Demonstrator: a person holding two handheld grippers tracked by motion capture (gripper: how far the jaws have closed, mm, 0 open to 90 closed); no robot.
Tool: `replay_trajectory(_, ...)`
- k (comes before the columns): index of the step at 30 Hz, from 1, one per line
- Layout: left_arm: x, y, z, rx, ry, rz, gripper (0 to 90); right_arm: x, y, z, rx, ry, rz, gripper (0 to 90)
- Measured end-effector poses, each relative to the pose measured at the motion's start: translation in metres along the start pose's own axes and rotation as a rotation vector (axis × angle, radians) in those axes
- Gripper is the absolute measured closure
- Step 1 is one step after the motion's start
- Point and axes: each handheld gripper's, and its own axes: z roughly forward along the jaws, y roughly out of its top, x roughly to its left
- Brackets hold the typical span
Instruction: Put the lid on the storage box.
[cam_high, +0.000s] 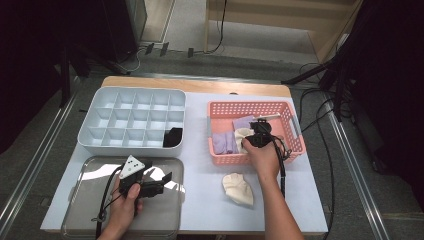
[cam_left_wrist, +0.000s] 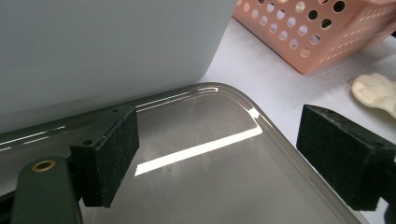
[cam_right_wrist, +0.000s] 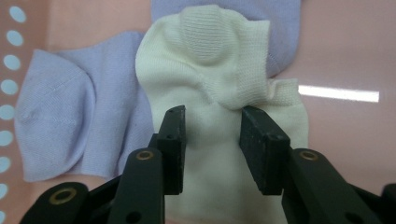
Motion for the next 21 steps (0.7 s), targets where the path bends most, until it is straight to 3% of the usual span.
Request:
replay_trajectory(4,0.000,0.000,0.000,0.000,-0.002,0.000,13.9,0.000,0.001,0.001,0.030,0.031,0.001,81.9)
replay_trajectory(7,0.000,0.000,0.000,-0.001,-0.002,-0.001,14.0,0.001,-0.001,0.000,0.020,0.033,-0.021,85.5)
replay_trajectory(8,0.000,0.000,0.000,0.000,-0.003,-0.002,14.0,0.002,-0.003,-0.002,-0.027,0.029,-0.046,86.1)
replay_trajectory(9,0.000,0.000,0.000,0.000,-0.002,-0.001,14.0,0.002,-0.003,-0.002,-0.027,0.029,-0.046,86.1)
replay_trajectory(14,0.000,0.000,0.000,-0.001,-0.003,-0.002,13.9,0.000,-0.011,-0.010,-0.186,0.068,-0.042,86.1)
replay_trajectory(16,0.000,0.000,0.000,-0.001,-0.002,-0.001,13.9,-0.001,-0.014,-0.012,-0.236,0.063,-0.050,86.1)
replay_trajectory(21,0.000,0.000,0.000,-0.001,-0.002,-0.002,14.0,0.000,-0.016,-0.024,-0.310,0.072,-0.043,85.7)
